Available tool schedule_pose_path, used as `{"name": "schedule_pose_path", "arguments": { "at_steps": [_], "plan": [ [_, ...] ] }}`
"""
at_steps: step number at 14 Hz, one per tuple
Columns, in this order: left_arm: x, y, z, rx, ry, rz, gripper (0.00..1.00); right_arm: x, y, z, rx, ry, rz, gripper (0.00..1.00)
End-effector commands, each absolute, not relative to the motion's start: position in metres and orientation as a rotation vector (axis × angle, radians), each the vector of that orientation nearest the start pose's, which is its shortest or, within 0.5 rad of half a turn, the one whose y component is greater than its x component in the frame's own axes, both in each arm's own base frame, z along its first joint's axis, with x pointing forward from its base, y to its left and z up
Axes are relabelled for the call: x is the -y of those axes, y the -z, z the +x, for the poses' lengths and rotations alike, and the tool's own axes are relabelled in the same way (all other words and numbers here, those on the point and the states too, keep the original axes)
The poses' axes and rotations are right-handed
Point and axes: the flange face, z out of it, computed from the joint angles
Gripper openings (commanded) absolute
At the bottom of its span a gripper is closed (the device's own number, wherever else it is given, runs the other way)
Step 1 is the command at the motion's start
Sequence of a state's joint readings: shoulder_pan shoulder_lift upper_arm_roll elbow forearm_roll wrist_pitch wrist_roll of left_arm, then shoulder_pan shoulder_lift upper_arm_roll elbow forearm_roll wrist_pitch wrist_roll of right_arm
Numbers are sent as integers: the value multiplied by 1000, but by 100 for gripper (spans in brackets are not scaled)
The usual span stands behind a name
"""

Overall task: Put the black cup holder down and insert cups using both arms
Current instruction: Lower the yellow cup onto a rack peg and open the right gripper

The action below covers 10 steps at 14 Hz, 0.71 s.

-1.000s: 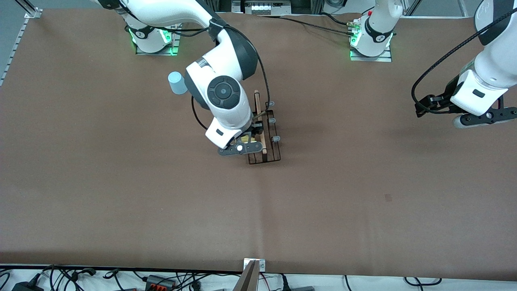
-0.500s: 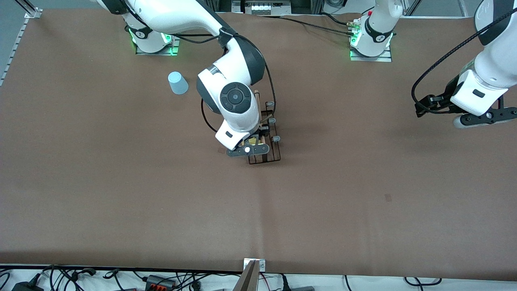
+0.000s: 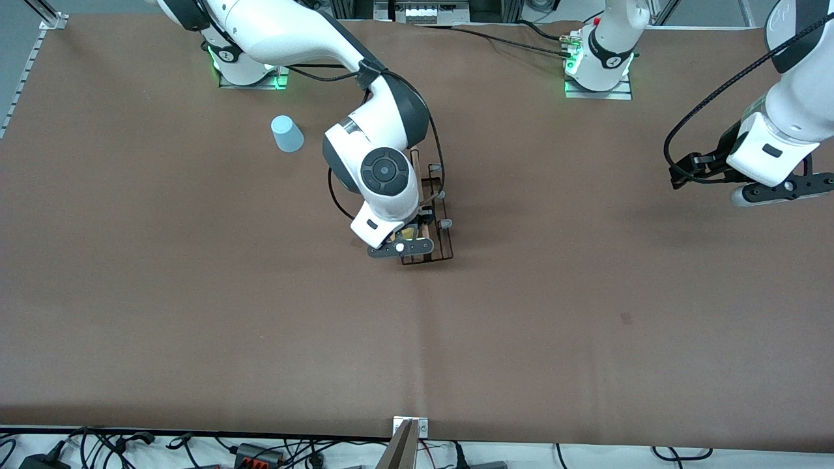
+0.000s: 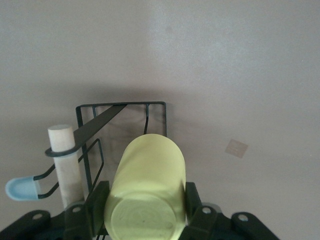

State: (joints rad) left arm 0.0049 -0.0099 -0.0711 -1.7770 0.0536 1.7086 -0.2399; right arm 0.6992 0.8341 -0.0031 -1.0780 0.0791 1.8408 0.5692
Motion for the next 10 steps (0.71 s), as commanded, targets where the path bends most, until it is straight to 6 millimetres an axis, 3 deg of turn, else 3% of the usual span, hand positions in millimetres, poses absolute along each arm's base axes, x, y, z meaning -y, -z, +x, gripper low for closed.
{"name": "schedule_pose_path", "arguments": {
  "at_steps": [1, 5, 7, 10],
  "plan": [
    [30, -549, 549, 246, -87, -3089, 100, -494, -321, 581, 142, -137, -3120, 100],
    [29, -549, 549, 248, -87, -3087, 100, -472, -360, 594, 104, -95, -3118, 100],
    [29, -549, 549, 248, -87, -3087, 100, -445, -389, 609, 57, -66, -3128, 100],
    [29, -549, 549, 248, -87, -3087, 100, -382, -445, 635, -74, -28, -3115, 100]
  ]
}}
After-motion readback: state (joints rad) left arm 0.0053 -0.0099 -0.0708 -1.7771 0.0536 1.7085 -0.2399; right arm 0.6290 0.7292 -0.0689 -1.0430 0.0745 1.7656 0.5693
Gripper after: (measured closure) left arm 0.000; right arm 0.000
